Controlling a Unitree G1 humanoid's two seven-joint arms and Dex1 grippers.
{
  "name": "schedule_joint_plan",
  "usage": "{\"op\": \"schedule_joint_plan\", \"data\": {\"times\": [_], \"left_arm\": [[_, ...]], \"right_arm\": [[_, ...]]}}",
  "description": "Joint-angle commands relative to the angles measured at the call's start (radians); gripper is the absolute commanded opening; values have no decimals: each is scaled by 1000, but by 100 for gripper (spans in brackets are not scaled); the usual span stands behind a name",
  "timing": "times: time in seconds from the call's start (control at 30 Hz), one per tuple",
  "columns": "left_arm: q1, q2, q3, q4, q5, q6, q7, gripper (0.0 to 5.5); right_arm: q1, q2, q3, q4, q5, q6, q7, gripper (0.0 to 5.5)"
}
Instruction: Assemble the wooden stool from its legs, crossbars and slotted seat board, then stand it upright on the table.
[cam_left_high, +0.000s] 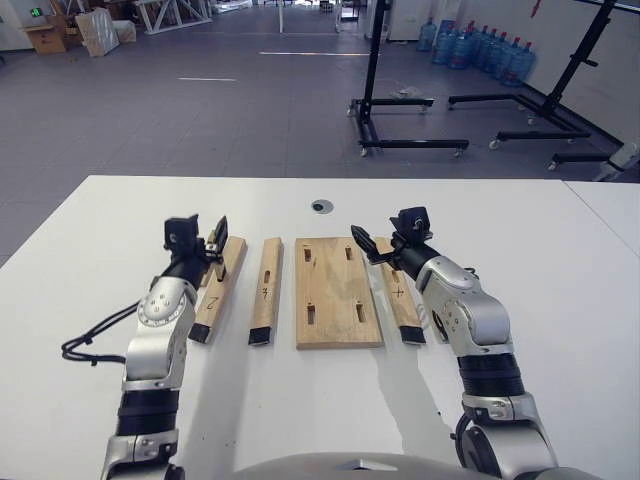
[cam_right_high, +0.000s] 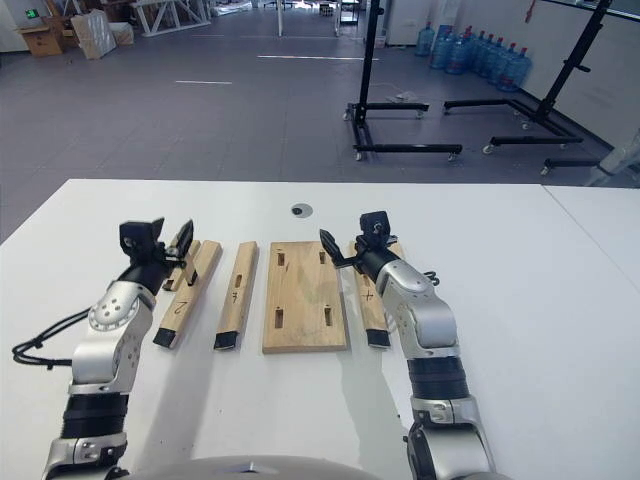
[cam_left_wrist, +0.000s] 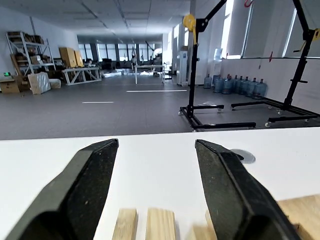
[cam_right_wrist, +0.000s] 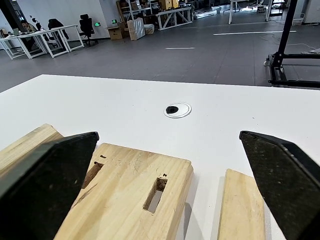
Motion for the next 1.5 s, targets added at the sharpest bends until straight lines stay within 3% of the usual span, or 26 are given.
{"op": "schedule_joint_plan", "data": {"times": [0.03,0.27,0.47,0.63,0.77,0.87,1.03,1.2,1.3,1.37,1.5], "left_arm": [[-103,35,10,-122,3,106,22,281],[-264,67,-1,-200,2,298,38,281],[-264,71,-57,-191,51,339,40,281],[-175,67,-70,-36,83,259,21,281],[-42,35,-111,297,112,37,-28,281],[-72,3,-122,332,111,-47,-27,281],[-253,62,-9,29,51,67,0,281],[-488,186,154,-285,-93,404,13,281],[-569,232,260,-348,-223,651,15,281],[-497,310,354,-340,-283,767,-46,281],[-266,465,613,-117,-394,777,-301,281]], "right_arm": [[-8,8,-2,3,-2,4,-6,519],[-7,16,-2,-1,-3,3,-10,519],[-3,19,-1,-2,-3,4,-10,519],[-1,18,-2,4,-3,3,-10,519],[8,16,-16,18,2,-1,-11,519],[-3,12,-28,31,7,-1,-6,519],[-30,6,-38,15,16,10,-1,519],[-36,-3,-41,21,8,3,7,519],[-30,-12,-47,17,6,-1,5,519],[-30,-23,-52,23,5,-5,9,519],[14,-48,-92,-8,7,-7,-2,519]]}}
